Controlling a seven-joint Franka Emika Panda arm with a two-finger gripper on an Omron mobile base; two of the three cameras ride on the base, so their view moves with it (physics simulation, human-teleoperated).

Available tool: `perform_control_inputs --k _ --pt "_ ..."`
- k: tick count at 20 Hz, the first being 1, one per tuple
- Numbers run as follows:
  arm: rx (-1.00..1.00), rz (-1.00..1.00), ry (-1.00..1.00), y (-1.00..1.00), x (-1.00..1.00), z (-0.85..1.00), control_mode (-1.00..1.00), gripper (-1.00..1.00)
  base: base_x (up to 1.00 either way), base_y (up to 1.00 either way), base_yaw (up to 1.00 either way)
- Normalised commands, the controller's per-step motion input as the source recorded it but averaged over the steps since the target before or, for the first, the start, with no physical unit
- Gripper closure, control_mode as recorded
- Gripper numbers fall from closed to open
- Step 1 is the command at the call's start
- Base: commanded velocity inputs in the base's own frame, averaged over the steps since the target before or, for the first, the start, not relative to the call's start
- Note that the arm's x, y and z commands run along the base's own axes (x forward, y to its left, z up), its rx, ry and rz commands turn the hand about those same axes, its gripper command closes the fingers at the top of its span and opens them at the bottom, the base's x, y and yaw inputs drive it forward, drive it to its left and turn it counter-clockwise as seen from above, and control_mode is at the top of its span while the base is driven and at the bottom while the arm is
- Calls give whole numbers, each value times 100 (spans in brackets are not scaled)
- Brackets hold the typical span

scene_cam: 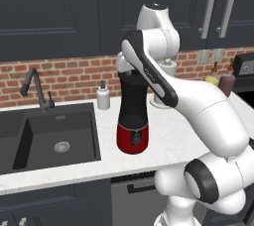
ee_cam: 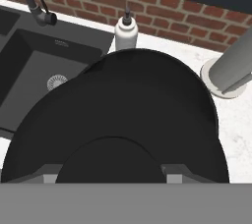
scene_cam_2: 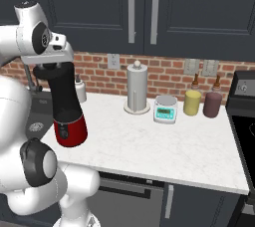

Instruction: Close the lid blender by securely placing the lid on top.

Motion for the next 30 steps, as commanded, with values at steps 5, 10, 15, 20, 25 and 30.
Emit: perform_control_inputs --k 5,10,15,20,25,30 --pt "0 0 0 0 30 -3 -100 100 0 0 0" --pt "0 0 0 0 27 -8 -100 100 0 0 0" --pt "0 0 0 0 19 -16 -100 100 0 0 0" --pt "0 0 0 0 16 -20 -100 100 0 0 0" --pt "0 0 -1 0 14 -20 -100 100 0 0 0" --pt "0 0 -2 0 13 -22 -100 100 0 0 0"
